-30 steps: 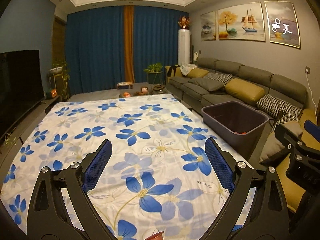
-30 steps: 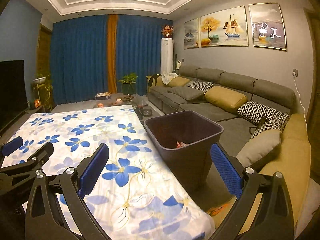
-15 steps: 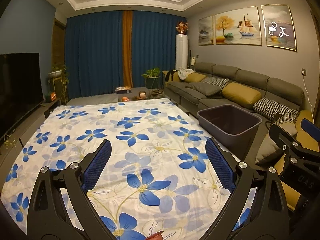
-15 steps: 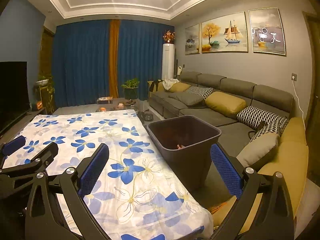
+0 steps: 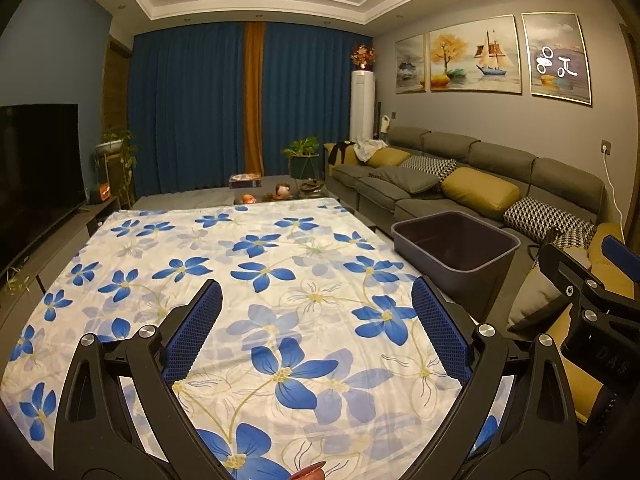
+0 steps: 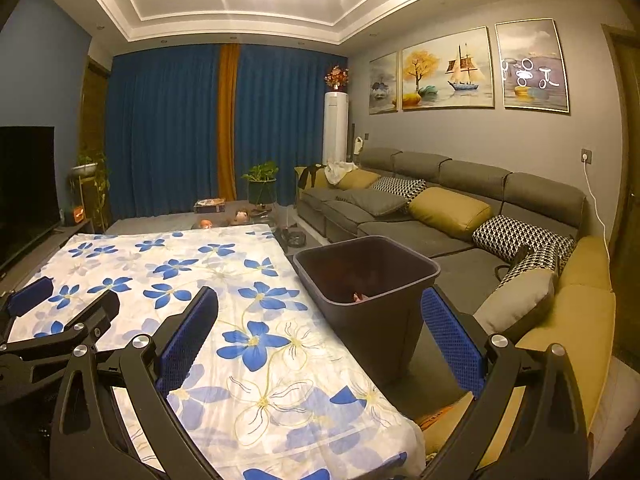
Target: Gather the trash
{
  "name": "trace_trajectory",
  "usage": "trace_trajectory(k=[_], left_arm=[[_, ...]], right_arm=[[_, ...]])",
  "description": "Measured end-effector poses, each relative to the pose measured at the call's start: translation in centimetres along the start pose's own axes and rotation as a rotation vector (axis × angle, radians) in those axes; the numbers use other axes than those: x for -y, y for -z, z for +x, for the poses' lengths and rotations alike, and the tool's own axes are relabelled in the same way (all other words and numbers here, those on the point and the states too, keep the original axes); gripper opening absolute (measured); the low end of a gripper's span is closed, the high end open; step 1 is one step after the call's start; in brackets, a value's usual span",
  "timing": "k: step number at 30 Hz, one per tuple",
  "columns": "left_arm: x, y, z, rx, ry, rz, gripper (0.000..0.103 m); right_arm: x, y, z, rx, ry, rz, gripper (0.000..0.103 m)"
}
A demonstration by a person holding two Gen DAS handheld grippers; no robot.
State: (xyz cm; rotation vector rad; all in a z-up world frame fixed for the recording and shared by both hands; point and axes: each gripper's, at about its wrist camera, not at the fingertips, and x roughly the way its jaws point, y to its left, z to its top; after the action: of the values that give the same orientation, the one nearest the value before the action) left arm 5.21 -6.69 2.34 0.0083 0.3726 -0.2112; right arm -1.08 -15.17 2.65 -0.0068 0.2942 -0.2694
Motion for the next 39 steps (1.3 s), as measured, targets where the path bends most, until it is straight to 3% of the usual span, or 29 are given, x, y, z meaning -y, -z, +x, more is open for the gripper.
trace_trajectory(k=[39], left_arm=[[0.25,-0.54,-0.62,0.017,-0.005,0.007,0.094]], right_arm=[[0.22,-0.45,-0.23,0.004,-0.003,0.007,0.098]])
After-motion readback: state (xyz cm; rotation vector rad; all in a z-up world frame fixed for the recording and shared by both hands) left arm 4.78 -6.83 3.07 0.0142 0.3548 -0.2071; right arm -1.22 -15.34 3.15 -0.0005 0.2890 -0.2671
